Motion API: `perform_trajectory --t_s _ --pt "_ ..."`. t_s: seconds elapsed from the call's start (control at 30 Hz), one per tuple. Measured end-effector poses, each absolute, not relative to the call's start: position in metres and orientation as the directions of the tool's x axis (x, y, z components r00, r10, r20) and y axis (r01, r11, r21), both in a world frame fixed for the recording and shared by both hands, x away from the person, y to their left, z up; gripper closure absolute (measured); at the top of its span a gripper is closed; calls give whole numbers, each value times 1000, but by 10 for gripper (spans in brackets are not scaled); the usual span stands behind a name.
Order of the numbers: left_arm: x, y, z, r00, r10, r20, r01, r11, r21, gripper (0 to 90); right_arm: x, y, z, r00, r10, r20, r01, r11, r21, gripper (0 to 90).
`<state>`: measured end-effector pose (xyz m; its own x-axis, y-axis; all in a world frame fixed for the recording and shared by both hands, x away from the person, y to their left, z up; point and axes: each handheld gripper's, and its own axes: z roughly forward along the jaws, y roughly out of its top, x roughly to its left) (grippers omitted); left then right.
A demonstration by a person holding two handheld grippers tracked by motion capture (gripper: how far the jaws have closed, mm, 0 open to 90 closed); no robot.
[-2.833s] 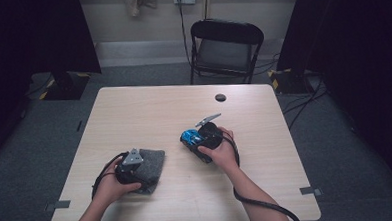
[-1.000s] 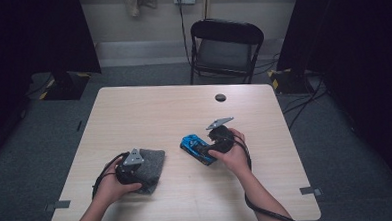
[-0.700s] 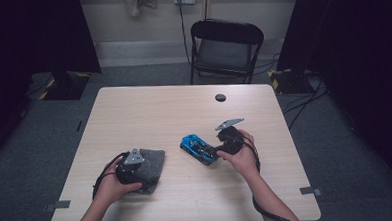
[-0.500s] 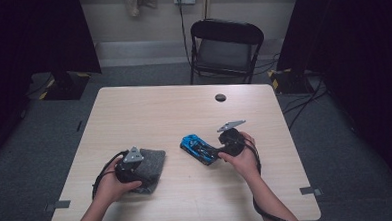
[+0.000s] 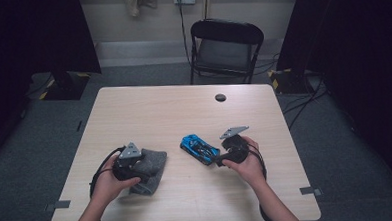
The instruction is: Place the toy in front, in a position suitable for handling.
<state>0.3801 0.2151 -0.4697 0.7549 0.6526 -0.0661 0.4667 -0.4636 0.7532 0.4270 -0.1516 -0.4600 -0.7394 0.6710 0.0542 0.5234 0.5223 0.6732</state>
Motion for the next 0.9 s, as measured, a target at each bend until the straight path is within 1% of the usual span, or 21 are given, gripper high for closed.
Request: perform_trajectory --t_s 0.03,0.07,0.17,0.3,0.4,0.5,0.57,0.63,0.7,0.83,0.9 --pt "381 215 -470 754 654 -63 466 -465 753 177 426 -152 -461 -741 669 53 525 529 667 188" --pt "381 215 -471 751 656 -74 475 -459 751 177 425 -153 -463 -742 668 51 526 535 662 177" --pt "383 215 -471 751 657 -67 473 -464 750 177 422 -154 -468 -740 671 43 520 531 669 146" --pt "383 214 -473 751 656 -77 478 -459 749 178 422 -152 -476 -744 661 97 539 507 673 151" --pt "384 214 -474 754 653 -69 473 -467 747 178 420 -148 -482 -754 651 91 530 521 669 152" --pt "385 214 -475 750 656 -82 482 -458 747 178 419 -145 -485 -751 656 76 524 522 673 162" --pt "385 215 -475 751 656 -76 481 -464 744 178 420 -142 -485 -756 651 69 516 529 674 150" --pt "385 214 -476 751 655 -83 485 -462 743 178 422 -141 -487 -756 653 48 512 544 665 159" --pt "385 214 -477 753 653 -86 486 -462 742 177 424 -140 -490 -754 654 53 522 548 654 154" --pt "386 214 -478 753 652 -84 486 -465 740 178 425 -136 -493 -757 651 54 509 535 674 146" --pt "386 215 -478 752 653 -92 491 -460 740 178 425 -132 -494 -755 655 29 497 542 678 156"
